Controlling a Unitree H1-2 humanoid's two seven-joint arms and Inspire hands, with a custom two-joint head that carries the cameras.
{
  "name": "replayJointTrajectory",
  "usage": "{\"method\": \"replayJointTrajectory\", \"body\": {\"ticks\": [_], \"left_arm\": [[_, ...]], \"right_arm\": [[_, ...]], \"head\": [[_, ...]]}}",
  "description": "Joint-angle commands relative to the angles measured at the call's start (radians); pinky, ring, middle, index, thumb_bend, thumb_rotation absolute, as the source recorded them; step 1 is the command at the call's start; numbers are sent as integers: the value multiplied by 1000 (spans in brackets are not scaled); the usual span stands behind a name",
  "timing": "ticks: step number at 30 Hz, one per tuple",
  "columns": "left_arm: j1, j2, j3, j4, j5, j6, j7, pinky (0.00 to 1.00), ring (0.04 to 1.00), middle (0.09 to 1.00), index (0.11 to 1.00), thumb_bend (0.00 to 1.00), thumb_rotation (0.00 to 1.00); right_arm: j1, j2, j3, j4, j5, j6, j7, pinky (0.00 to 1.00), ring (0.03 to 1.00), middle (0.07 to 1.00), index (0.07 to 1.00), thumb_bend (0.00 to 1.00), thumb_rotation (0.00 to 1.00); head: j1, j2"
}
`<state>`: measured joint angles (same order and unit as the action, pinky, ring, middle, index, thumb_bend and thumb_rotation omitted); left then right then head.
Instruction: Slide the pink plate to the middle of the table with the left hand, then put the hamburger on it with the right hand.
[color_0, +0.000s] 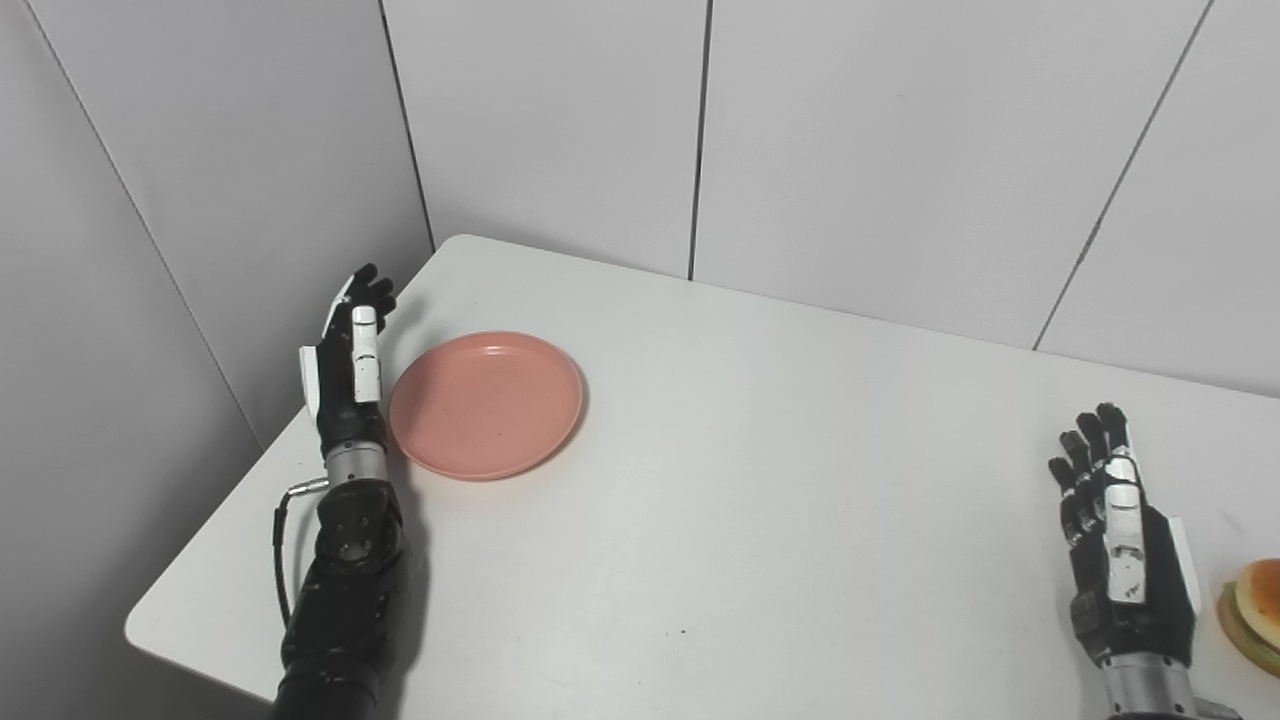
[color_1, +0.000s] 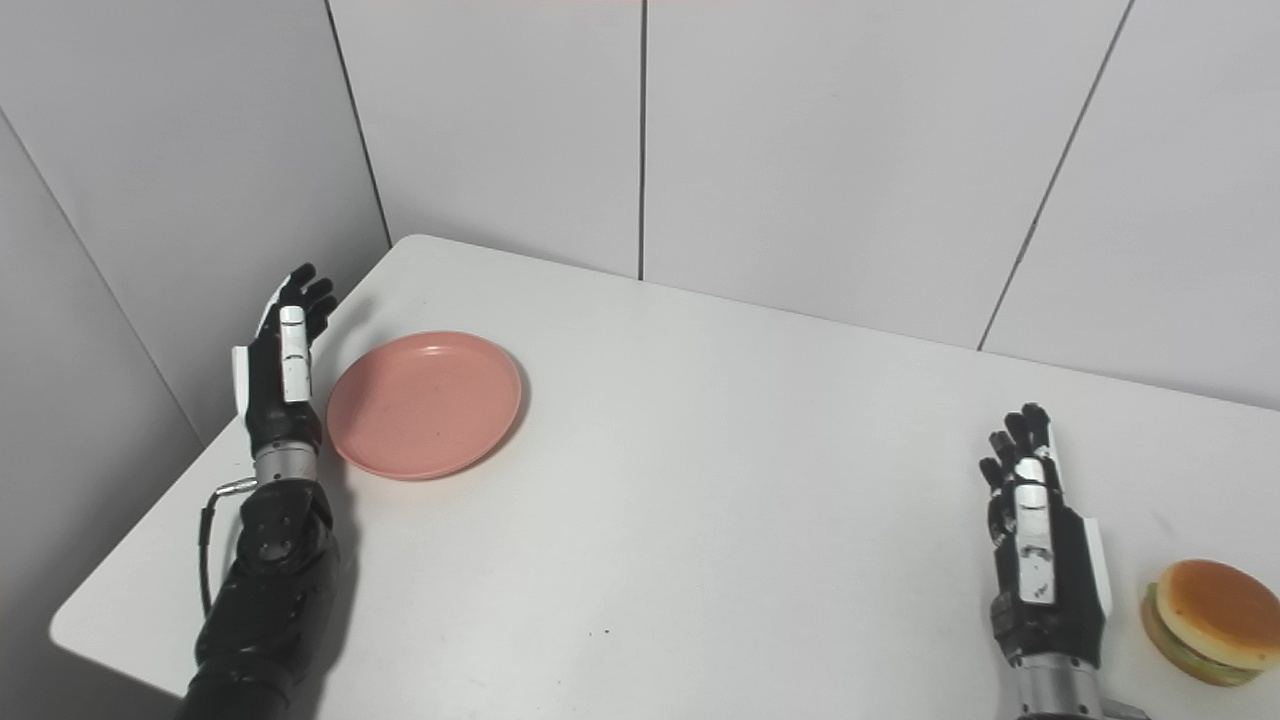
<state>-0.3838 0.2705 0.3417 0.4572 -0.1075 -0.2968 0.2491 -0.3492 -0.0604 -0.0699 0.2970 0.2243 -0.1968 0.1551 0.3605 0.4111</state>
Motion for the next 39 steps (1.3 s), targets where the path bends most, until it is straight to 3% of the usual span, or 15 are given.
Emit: {"method": "replayJointTrajectory", "body": {"ticks": [1, 7, 11, 13, 18, 21, 28, 39], "left_arm": [[23, -12, -15, -27, 3, 41, -13, 932, 861, 847, 827, 624, 1000], [37, -16, -29, -105, -66, 173, -88, 926, 897, 885, 870, 655, 1000], [42, -10, -35, -124, -89, 204, -118, 891, 895, 887, 867, 647, 1000], [45, -10, -29, -149, -120, 251, -136, 868, 880, 870, 854, 649, 1000], [54, -11, -29, -214, -151, 363, -140, 842, 858, 849, 840, 623, 1000], [57, -13, -31, -234, -171, 389, -156, 850, 865, 856, 847, 610, 1000], [61, -25, -53, -259, -198, 399, -200, 881, 881, 869, 858, 604, 1000], [56, -87, -136, -243, -144, 326, -225, 863, 863, 852, 841, 634, 1000]], "right_arm": [[57, 1, -5, 32, 4, -12, 8, 1000, 1000, 1000, 1000, 494, 887], [55, 4, -7, 39, 7, -24, 7, 1000, 1000, 1000, 1000, 521, 869], [59, 5, -5, 23, -3, -12, -3, 1000, 1000, 1000, 1000, 519, 870], [61, 5, -5, 21, 2, -13, 2, 1000, 1000, 1000, 1000, 505, 867], [62, 5, -8, 22, 5, -17, 3, 1000, 1000, 1000, 1000, 512, 858], [64, 2, -4, 15, -6, -3, -2, 1000, 1000, 1000, 1000, 515, 866], [61, 5, -9, 20, 4, -2, 2, 1000, 1000, 1000, 1000, 505, 860], [58, 0, -3, 30, -5, -16, 9, 1000, 1000, 1000, 1000, 509, 895]], "head": [[1, 1], [-1, 5], [-1, 6], [-1, 6], [1, 7], [1, 9], [-6, 11], [-12, 13]]}}
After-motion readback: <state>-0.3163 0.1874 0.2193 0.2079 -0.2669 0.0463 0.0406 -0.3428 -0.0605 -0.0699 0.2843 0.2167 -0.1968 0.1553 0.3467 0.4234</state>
